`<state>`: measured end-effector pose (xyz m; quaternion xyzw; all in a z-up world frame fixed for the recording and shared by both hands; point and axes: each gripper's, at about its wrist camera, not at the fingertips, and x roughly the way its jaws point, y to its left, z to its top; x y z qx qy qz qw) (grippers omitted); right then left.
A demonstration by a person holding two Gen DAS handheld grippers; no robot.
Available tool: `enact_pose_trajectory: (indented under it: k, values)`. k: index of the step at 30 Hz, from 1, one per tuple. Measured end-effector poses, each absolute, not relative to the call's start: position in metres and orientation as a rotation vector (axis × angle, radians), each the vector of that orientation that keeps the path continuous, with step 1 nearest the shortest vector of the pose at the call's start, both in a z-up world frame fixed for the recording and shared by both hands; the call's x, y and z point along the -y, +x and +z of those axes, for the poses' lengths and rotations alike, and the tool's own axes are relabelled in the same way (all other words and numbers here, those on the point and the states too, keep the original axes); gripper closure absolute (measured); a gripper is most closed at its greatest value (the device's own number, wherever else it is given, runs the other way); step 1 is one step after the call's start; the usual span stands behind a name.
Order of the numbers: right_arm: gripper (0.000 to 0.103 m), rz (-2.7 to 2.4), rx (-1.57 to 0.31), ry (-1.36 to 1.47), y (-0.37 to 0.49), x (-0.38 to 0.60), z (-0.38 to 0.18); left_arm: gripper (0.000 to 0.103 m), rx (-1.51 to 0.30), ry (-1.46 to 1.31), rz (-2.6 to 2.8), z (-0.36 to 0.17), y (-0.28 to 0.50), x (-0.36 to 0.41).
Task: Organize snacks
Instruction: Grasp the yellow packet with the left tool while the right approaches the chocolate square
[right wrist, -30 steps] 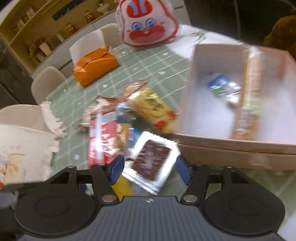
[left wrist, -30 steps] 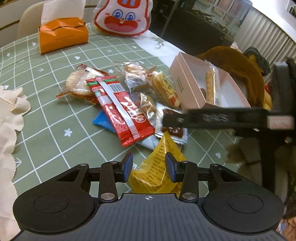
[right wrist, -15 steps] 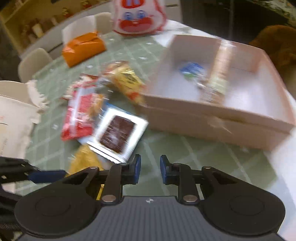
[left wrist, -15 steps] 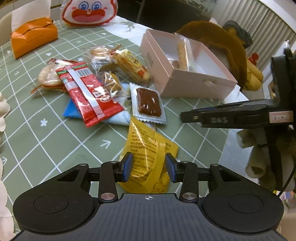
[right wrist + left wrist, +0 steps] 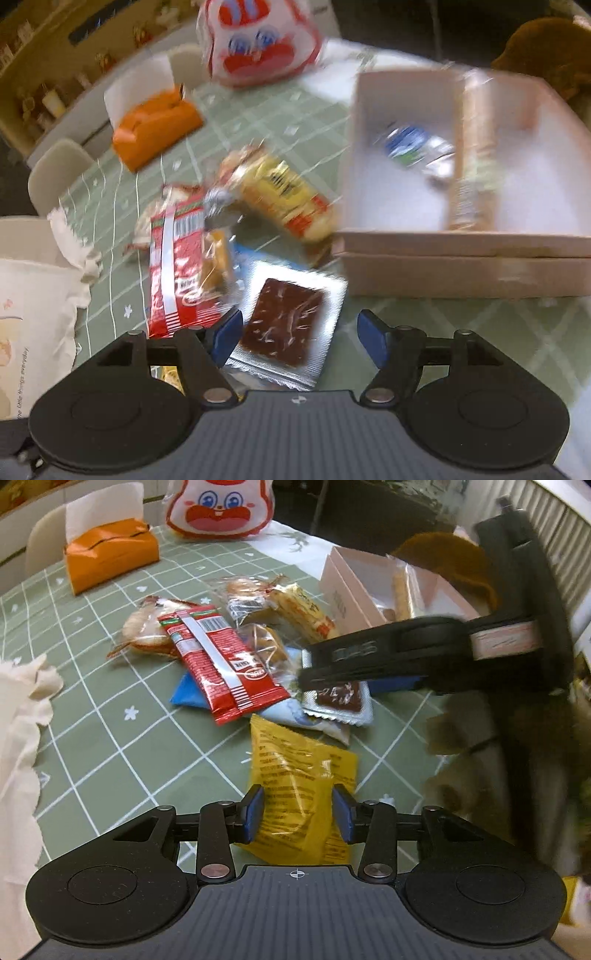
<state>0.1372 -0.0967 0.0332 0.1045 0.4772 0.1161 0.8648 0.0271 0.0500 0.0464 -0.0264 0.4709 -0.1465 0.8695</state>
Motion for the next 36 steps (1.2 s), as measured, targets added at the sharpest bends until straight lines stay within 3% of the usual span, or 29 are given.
enact_pose_trajectory:
  k: [3,4,11,13,16,18,24,36]
  values:
    - [0.041,0.268,-0.997,0.113,0.137,0.081,0.032,0.059,-0.986,-0.075,-0.322,0.049,0.024,-0.05]
    - [0.052,0.278,-0.995,0.096,0.135,0.081,0.033,0.059,-0.985,-0.071,-0.321,0.049,0.023,-0.049]
    - [0.058,0.229,-0.993,0.035,0.099,0.119,0.037,0.059,-0.993,-0.073,-0.329,0.045,0.021,-0.041]
    - [0.065,0.197,-0.998,0.036,0.089,0.135,0.035,0.059,-0.996,-0.068,-0.337,0.044,0.02,-0.038]
    - [0.065,0.179,-0.992,0.079,0.073,0.158,0.035,0.059,-0.999,-0.065,-0.343,0.042,0.02,-0.034]
    - [0.062,0.174,-0.979,0.094,0.062,0.166,0.035,0.058,-0.991,-0.086,-0.334,0.041,0.019,-0.036]
    - [0.033,0.116,-0.911,0.026,0.034,0.168,0.026,0.059,-0.956,-0.092,-0.271,0.046,0.019,-0.038]
    - [0.027,0.106,-0.857,-0.019,0.022,0.176,0.021,0.057,-0.935,0.063,-0.247,0.045,0.014,-0.018]
